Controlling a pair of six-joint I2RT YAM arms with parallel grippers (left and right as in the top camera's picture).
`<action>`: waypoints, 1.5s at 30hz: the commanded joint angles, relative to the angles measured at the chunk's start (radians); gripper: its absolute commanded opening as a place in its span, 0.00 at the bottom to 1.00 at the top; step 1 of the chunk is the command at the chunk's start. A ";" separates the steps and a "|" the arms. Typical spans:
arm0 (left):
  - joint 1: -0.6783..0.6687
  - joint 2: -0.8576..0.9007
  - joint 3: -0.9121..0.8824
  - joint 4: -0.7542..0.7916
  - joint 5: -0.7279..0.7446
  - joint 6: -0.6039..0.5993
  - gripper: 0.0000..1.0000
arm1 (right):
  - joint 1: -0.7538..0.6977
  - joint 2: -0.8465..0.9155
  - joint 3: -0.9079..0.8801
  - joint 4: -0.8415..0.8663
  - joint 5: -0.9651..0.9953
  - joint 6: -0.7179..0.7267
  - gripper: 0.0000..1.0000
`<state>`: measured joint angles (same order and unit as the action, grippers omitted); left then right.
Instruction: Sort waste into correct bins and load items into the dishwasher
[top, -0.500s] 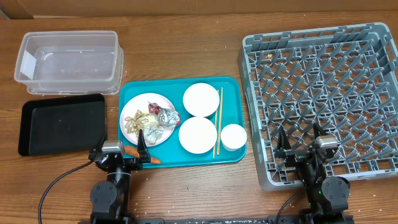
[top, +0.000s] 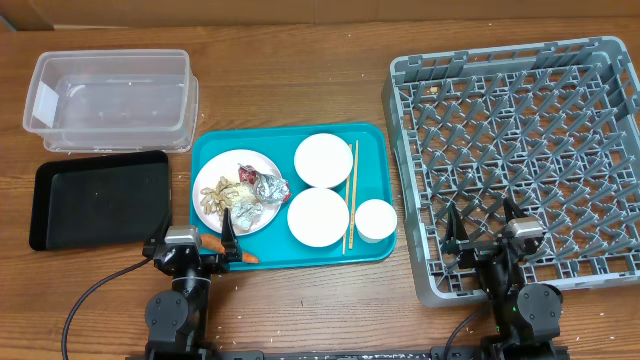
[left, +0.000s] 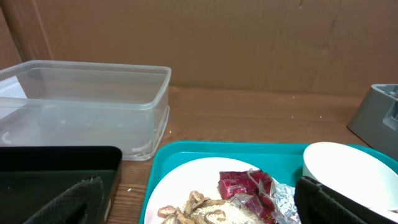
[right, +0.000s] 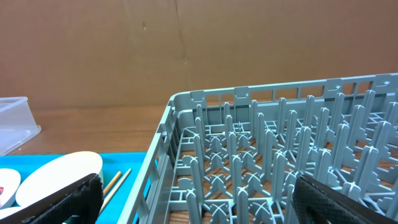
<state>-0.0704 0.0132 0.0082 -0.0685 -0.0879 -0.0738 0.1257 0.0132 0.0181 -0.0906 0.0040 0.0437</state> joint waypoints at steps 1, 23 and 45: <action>0.005 -0.008 -0.003 -0.001 -0.008 0.018 1.00 | -0.003 -0.010 -0.010 0.006 -0.006 -0.006 1.00; 0.005 -0.009 -0.003 0.002 -0.008 0.018 1.00 | -0.003 -0.010 -0.010 0.006 -0.005 -0.007 1.00; 0.005 -0.009 0.000 0.002 -0.024 -0.005 1.00 | -0.003 -0.010 -0.010 0.006 -0.005 0.026 1.00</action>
<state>-0.0704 0.0132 0.0082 -0.0677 -0.0952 -0.0742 0.1257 0.0132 0.0181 -0.0910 0.0036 0.0471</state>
